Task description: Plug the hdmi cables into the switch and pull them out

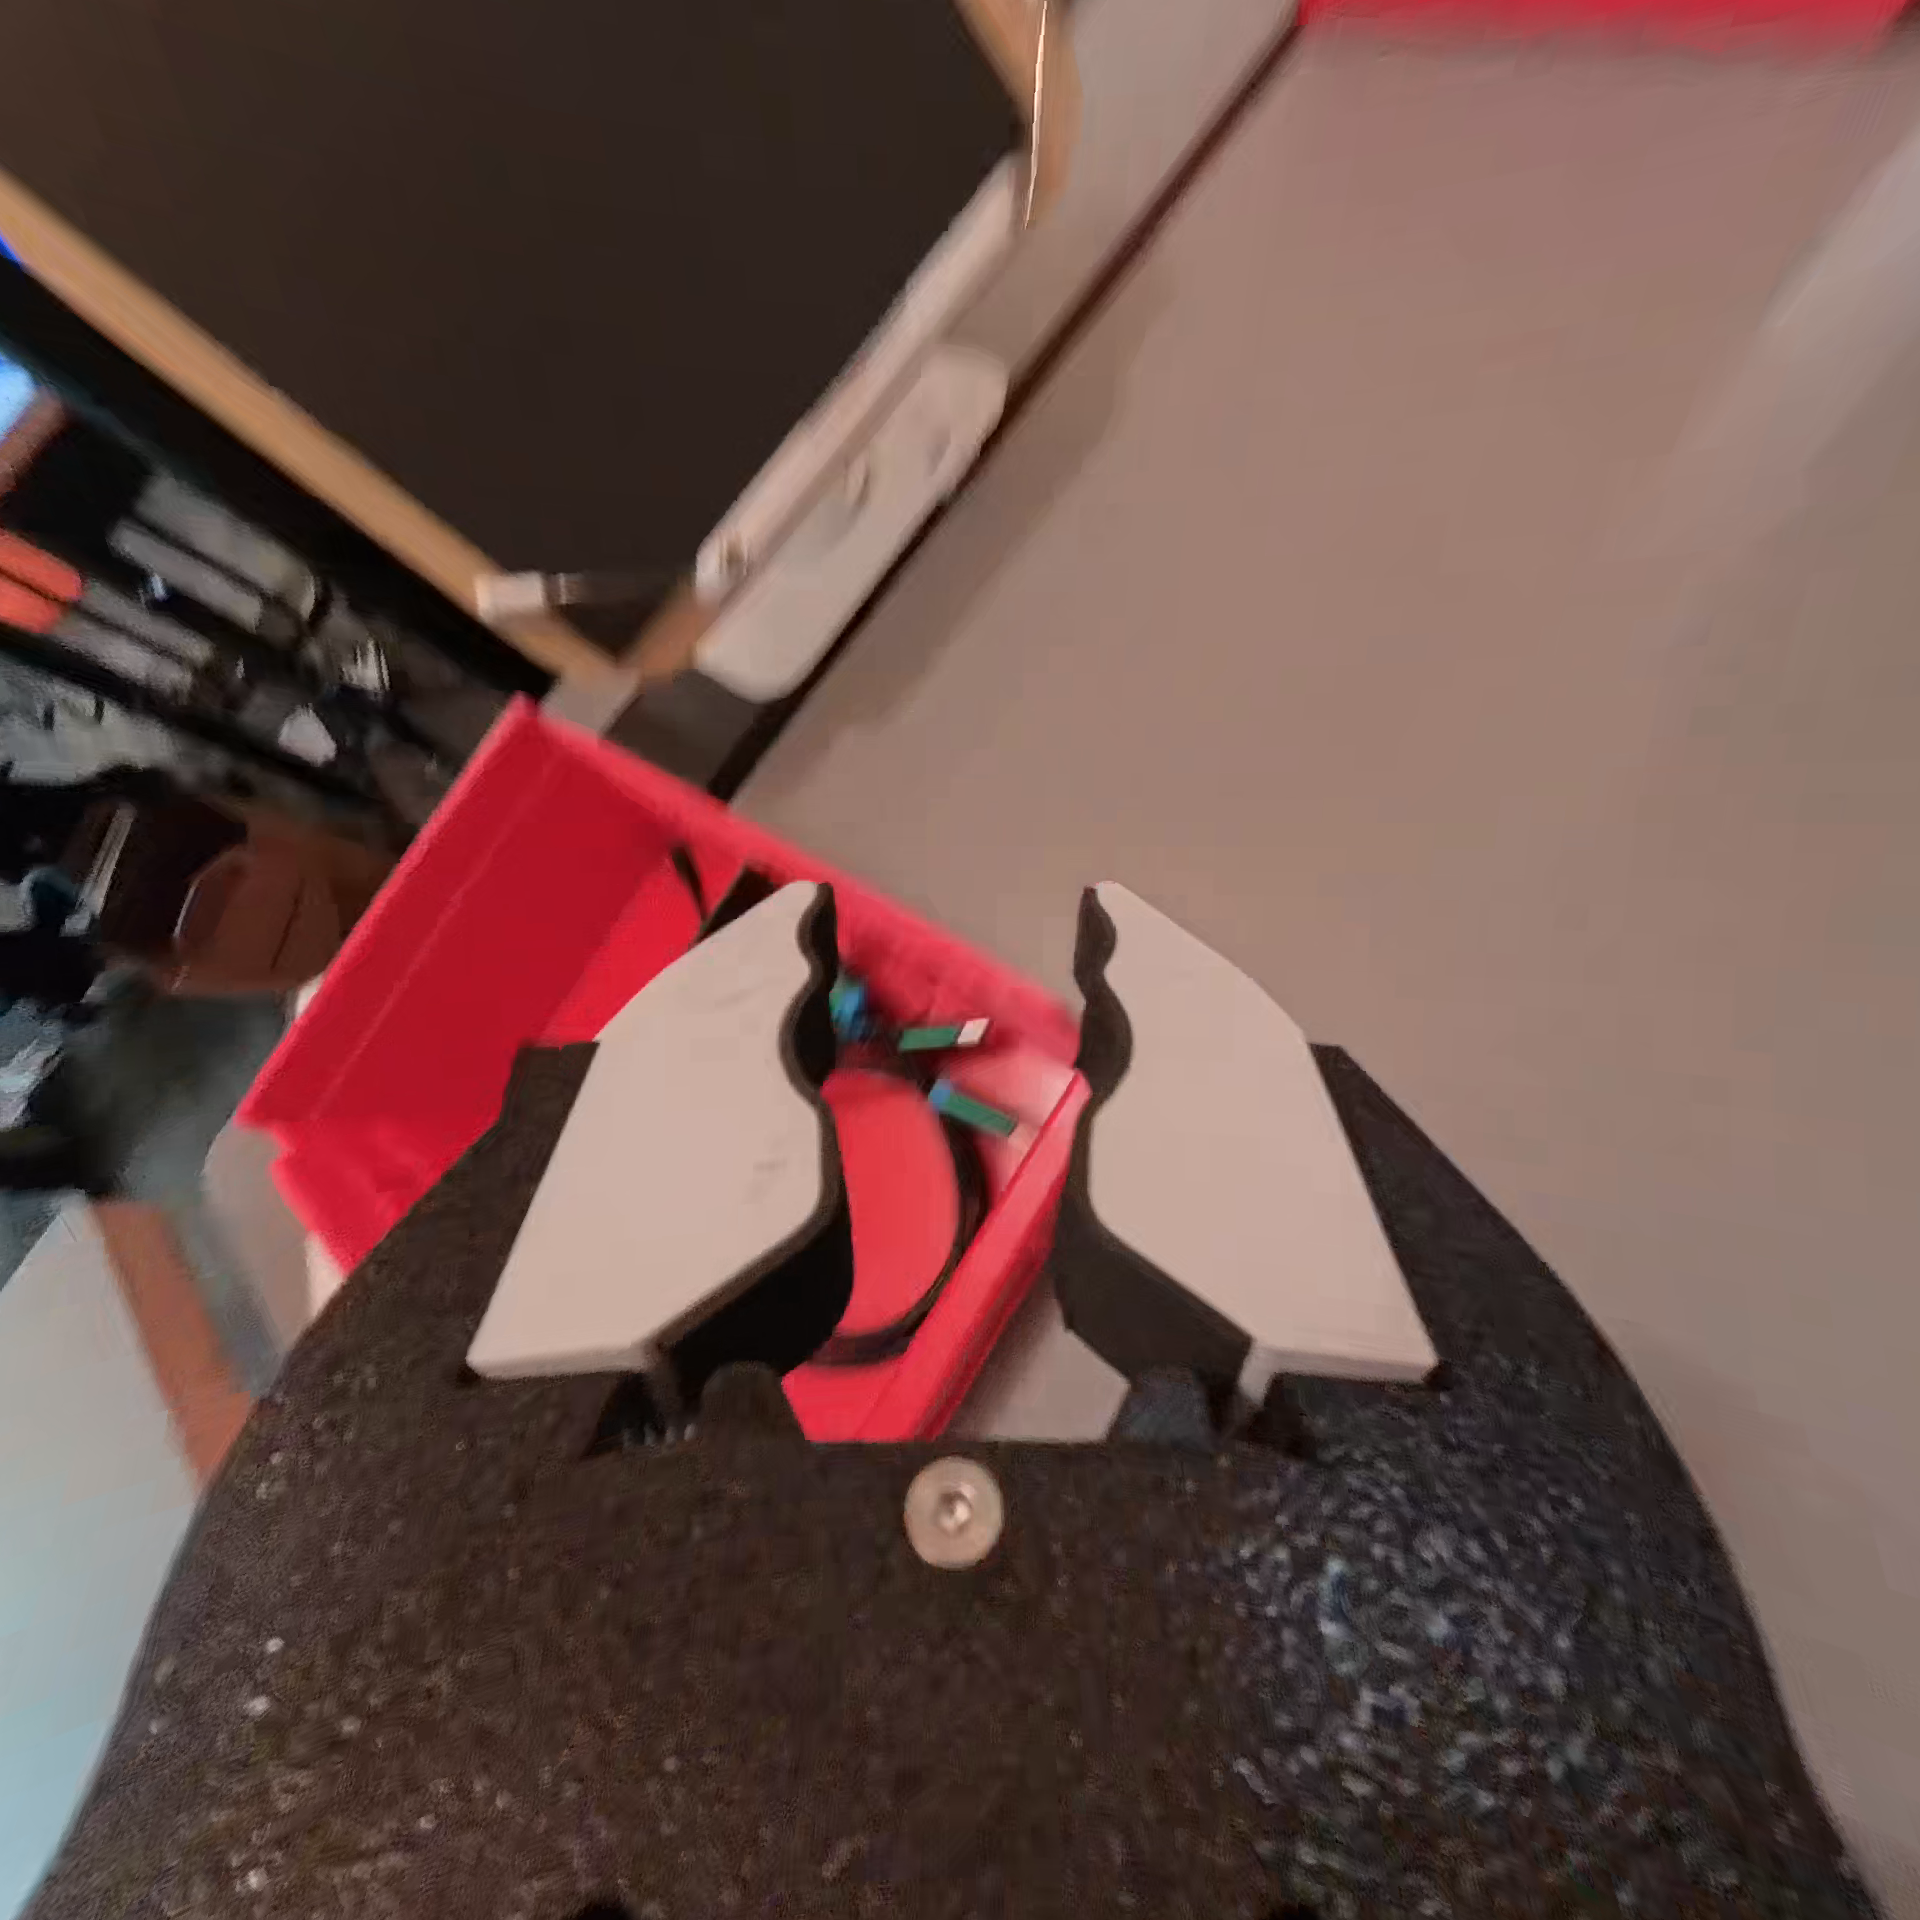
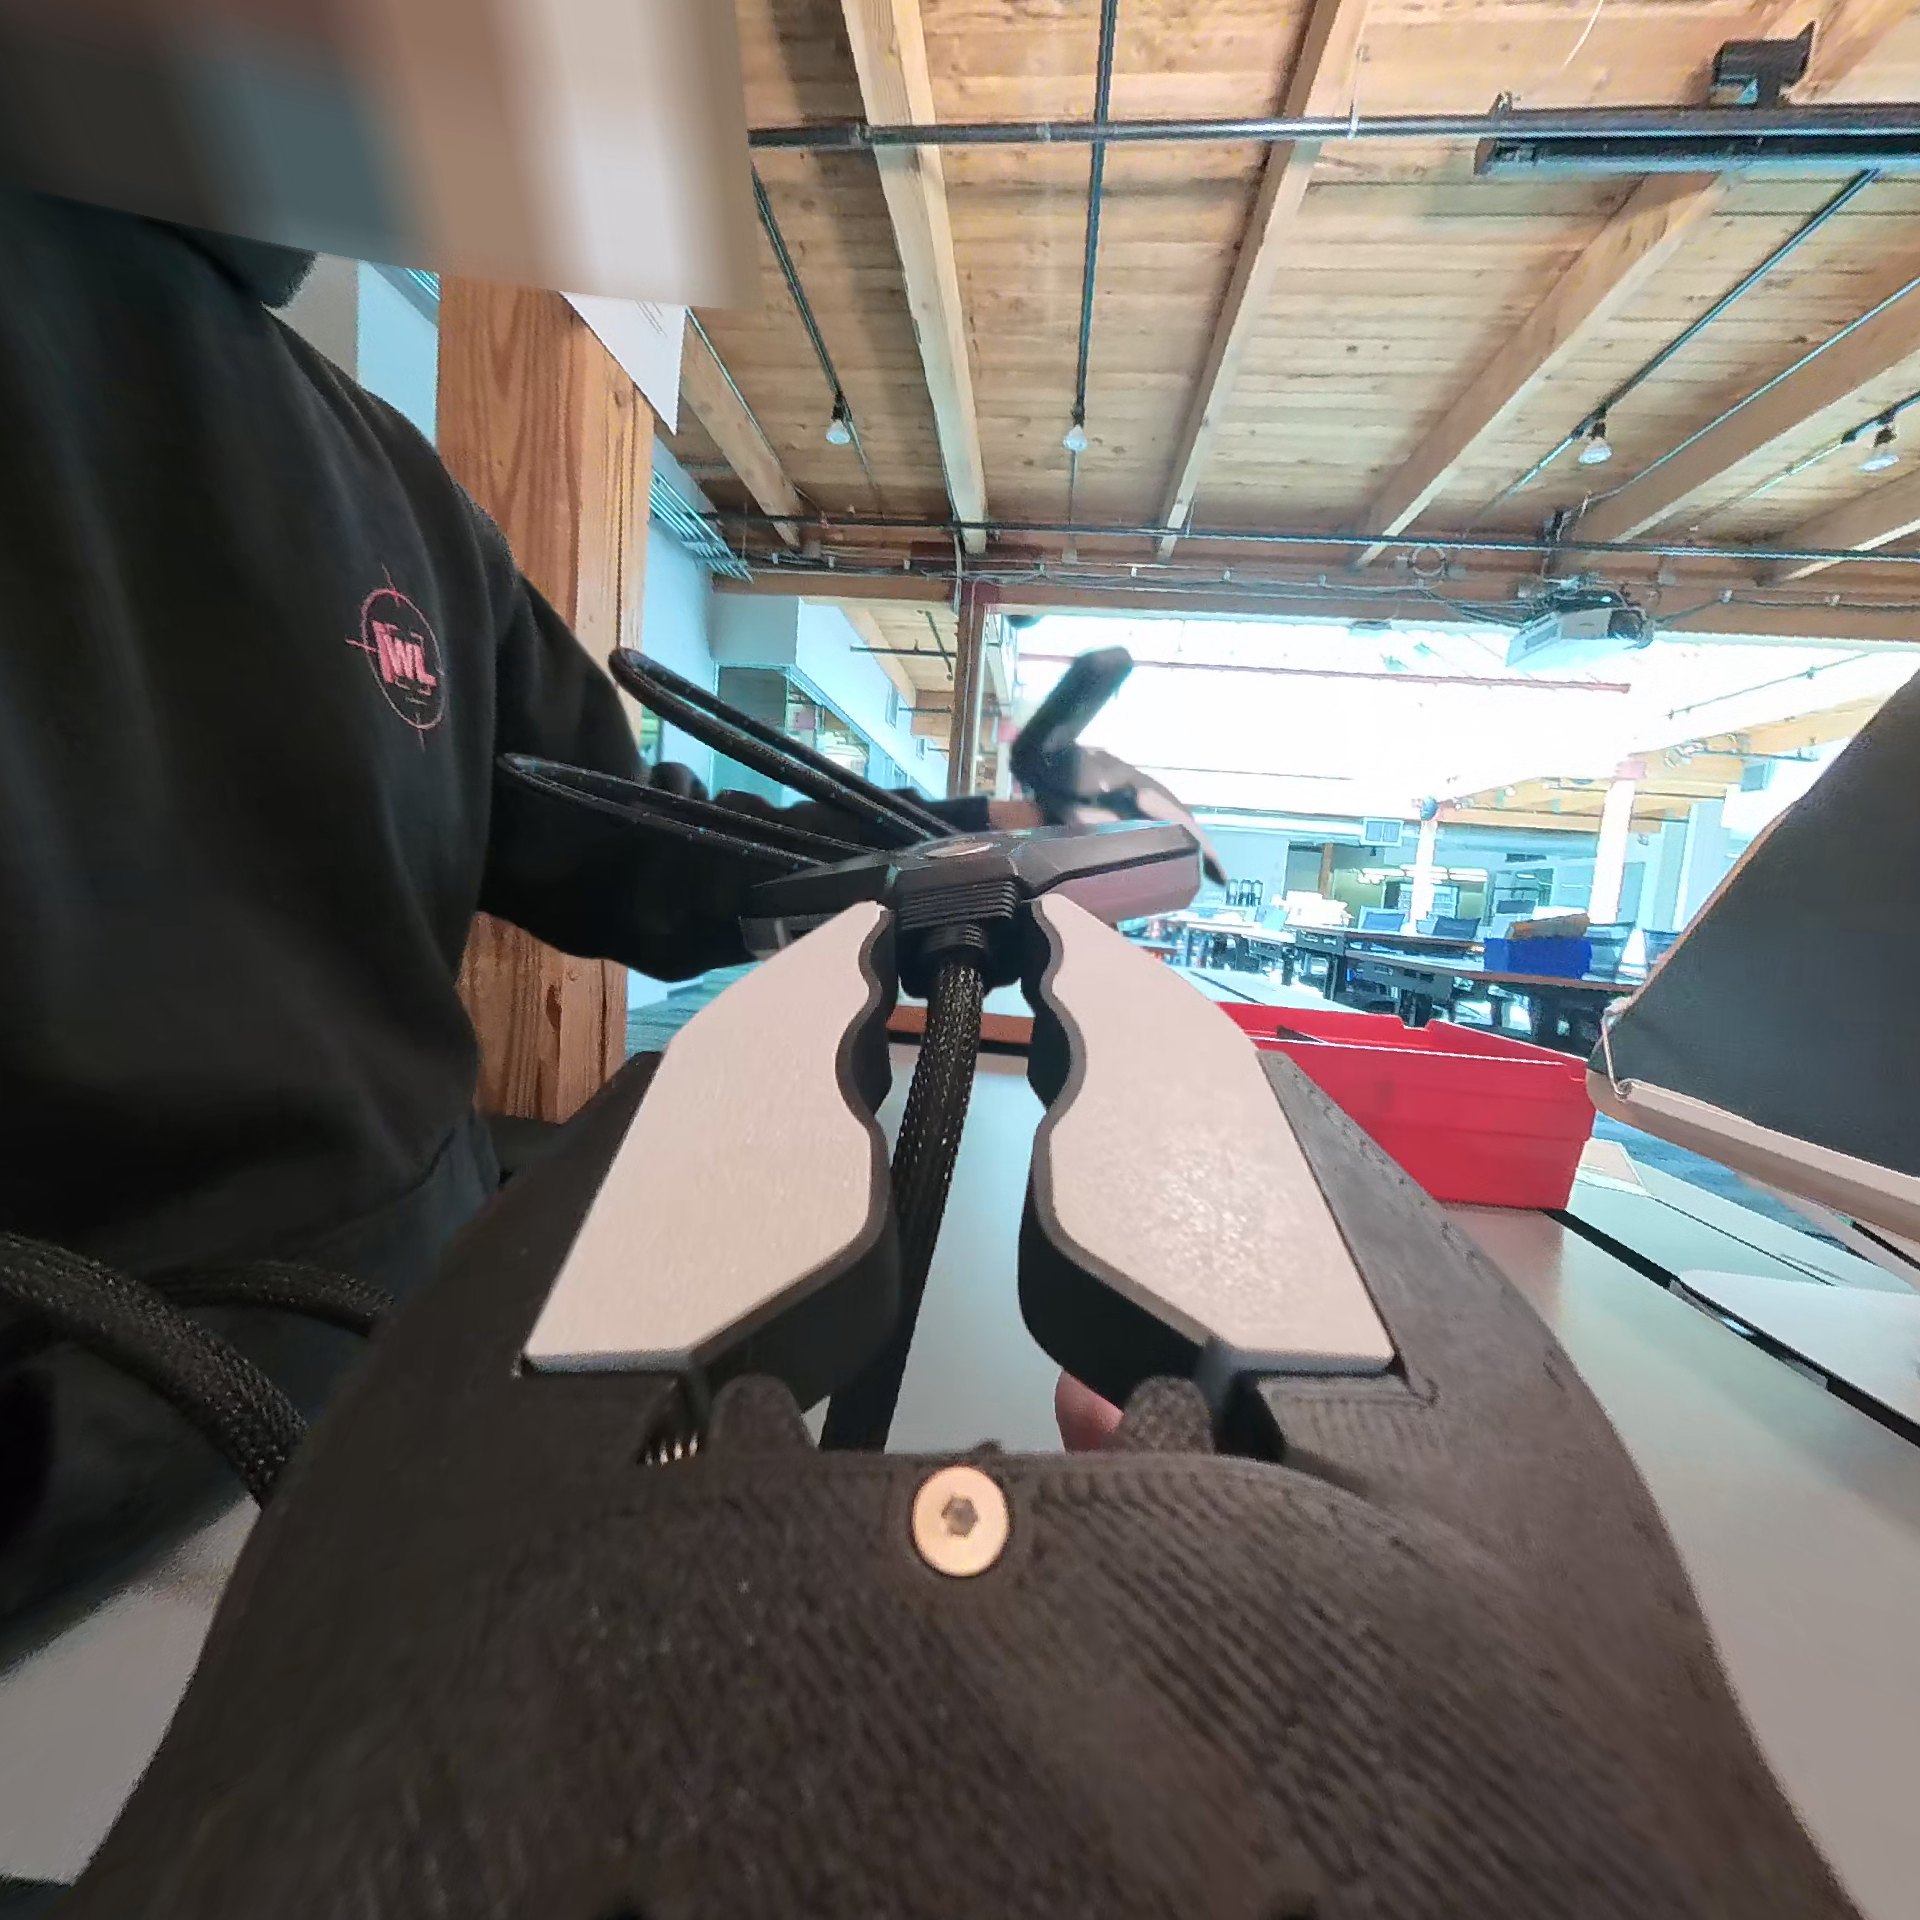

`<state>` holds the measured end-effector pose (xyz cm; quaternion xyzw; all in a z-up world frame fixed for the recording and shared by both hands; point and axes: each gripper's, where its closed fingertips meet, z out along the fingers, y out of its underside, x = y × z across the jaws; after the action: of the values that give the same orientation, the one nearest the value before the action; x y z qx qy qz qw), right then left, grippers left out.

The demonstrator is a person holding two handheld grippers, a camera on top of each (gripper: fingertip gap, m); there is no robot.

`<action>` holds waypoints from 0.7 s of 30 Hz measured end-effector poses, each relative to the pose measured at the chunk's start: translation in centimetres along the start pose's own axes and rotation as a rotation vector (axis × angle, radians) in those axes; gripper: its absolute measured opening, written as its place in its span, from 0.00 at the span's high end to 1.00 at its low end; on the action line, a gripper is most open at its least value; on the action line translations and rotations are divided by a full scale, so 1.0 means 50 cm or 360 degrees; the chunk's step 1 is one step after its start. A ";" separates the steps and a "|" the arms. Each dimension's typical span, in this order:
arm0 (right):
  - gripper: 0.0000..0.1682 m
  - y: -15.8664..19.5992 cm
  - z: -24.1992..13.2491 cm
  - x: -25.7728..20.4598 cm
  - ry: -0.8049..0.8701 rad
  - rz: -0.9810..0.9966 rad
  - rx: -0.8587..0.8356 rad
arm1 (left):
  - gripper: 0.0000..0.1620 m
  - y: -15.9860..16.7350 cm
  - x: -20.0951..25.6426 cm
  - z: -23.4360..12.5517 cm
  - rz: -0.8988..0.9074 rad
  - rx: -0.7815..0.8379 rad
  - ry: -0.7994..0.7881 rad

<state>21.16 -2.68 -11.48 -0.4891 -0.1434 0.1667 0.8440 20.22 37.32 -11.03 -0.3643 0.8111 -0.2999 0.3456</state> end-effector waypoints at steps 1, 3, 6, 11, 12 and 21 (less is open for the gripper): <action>0.86 -0.001 -0.002 0.000 -0.0003 0.0003 0.0008 | 0.72 0.045 -0.018 0.015 0.0042 -0.0119 0.0007; 0.87 -0.002 -0.003 0.000 0.0001 0.0002 0.0009 | 0.73 0.119 -0.037 0.045 0.0162 -0.0309 0.0075; 0.87 0.002 -0.006 0.001 -0.0007 0.0020 -0.0002 | 0.76 0.200 -0.039 0.086 0.0458 -0.0538 0.0219; 0.86 0.011 -0.007 0.001 -0.0007 0.0029 -0.0035 | 0.72 0.272 -0.059 0.149 0.0798 -0.0845 0.0310; 0.87 0.011 -0.008 0.002 -0.0006 0.0031 -0.0037 | 0.72 0.278 -0.064 0.163 0.0863 -0.0871 0.0310; 0.86 0.019 -0.011 0.003 -0.0003 0.0041 -0.0067 | 0.78 0.315 -0.075 0.223 0.1075 -0.0963 0.0358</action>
<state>21.38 -2.58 -12.57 -0.5083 -0.1415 0.1751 0.8312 24.72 46.45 -27.87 -0.1294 0.9677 0.0420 0.2121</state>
